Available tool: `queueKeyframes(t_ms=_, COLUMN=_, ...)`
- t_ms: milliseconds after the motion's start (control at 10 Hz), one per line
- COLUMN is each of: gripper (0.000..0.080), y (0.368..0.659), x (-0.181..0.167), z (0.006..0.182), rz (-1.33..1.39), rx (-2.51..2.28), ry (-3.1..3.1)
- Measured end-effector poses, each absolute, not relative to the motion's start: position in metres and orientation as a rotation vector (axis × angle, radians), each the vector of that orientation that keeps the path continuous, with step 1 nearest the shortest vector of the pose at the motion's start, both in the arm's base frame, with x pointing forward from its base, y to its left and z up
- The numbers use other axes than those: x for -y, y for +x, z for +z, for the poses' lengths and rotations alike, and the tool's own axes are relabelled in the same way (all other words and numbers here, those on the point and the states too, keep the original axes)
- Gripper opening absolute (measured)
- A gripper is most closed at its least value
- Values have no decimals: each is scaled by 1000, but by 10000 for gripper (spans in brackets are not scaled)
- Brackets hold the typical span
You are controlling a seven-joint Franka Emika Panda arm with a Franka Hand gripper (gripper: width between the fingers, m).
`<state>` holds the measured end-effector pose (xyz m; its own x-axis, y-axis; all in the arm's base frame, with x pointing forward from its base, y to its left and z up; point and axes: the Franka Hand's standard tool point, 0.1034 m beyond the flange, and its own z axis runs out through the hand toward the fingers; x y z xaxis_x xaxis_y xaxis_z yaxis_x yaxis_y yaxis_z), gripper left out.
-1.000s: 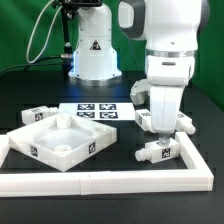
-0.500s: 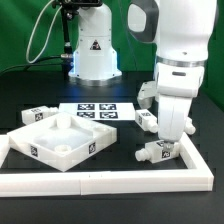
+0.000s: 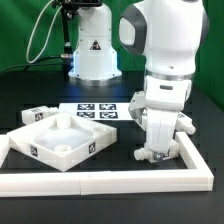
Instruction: Assemble one leg
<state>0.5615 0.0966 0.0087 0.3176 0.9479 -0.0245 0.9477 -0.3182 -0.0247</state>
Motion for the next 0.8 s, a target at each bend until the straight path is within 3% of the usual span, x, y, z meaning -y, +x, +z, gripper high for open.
queueKeyframes(t_ms=200, gripper=650, y=562, x=-96, z=8, rz=48, rx=1829, ry=-2547)
queueKeyframes(t_ms=500, gripper=264, y=562, x=-96, z=8, rz=48, rx=1829, ry=-2547)
queueKeyframes(t_ms=800, gripper=264, y=555, x=-89, z=14, rz=42, rx=1793, ry=-2576)
